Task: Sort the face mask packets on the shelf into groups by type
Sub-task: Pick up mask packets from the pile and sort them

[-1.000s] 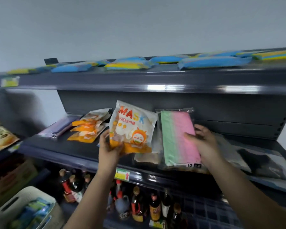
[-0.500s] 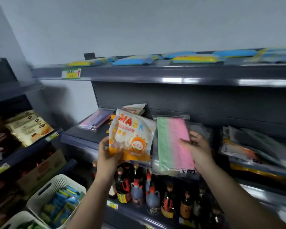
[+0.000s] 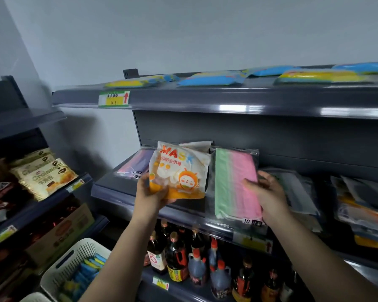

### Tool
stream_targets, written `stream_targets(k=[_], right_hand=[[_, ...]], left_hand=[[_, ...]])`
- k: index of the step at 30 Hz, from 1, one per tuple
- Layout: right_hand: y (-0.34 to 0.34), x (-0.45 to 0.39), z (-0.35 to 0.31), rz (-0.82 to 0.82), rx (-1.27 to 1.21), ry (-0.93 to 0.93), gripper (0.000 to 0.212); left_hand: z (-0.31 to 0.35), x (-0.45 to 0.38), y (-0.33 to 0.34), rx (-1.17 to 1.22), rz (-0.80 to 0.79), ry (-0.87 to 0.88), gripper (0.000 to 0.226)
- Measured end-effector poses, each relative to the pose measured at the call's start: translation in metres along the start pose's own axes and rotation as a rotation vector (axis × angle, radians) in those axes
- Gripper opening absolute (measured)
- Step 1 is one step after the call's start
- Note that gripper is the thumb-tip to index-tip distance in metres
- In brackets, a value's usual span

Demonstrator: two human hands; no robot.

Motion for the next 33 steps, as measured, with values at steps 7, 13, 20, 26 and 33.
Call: stream_targets(k=[7,13,20,26,33], right_hand=[[0.033,-0.046,-0.004,0.015,-0.034,0.002,0.063],[0.05,-0.08,-0.01,0.016,-0.061,-0.032,0.058],[0.06,-0.09,-0.012,-0.008,0.006,-0.058,0.058],[0.067,-0.092,-0.011,0.01,0.033,-0.053,0.06],[0.086,-0.088,-0.005,0.074,0.033,-0.06,0.062]], left_hand=[[0.007,-0.069,0.04,-0.054,-0.028,0.013,0.036],[-0.004,-0.129,0.076,-0.174,-0.037,-0.018,0.053],[-0.01,-0.165,0.101,-0.628,-0.065,0.08,0.03],[-0.006,-0.169,0.099,-0.86,-0.072,0.237,0.022],[-0.002,-0.181,0.09,-0.822,-0.066,0.383,0.035]])
Point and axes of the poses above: each hand's wrist, its own x-axis away from the middle knuckle, its own y-axis out of the palm, z = x × y, the point moved 3 cm from there along -x, towards the middle knuckle, and after that the axes turned 12 degrees about z, right-handed, at the moved point
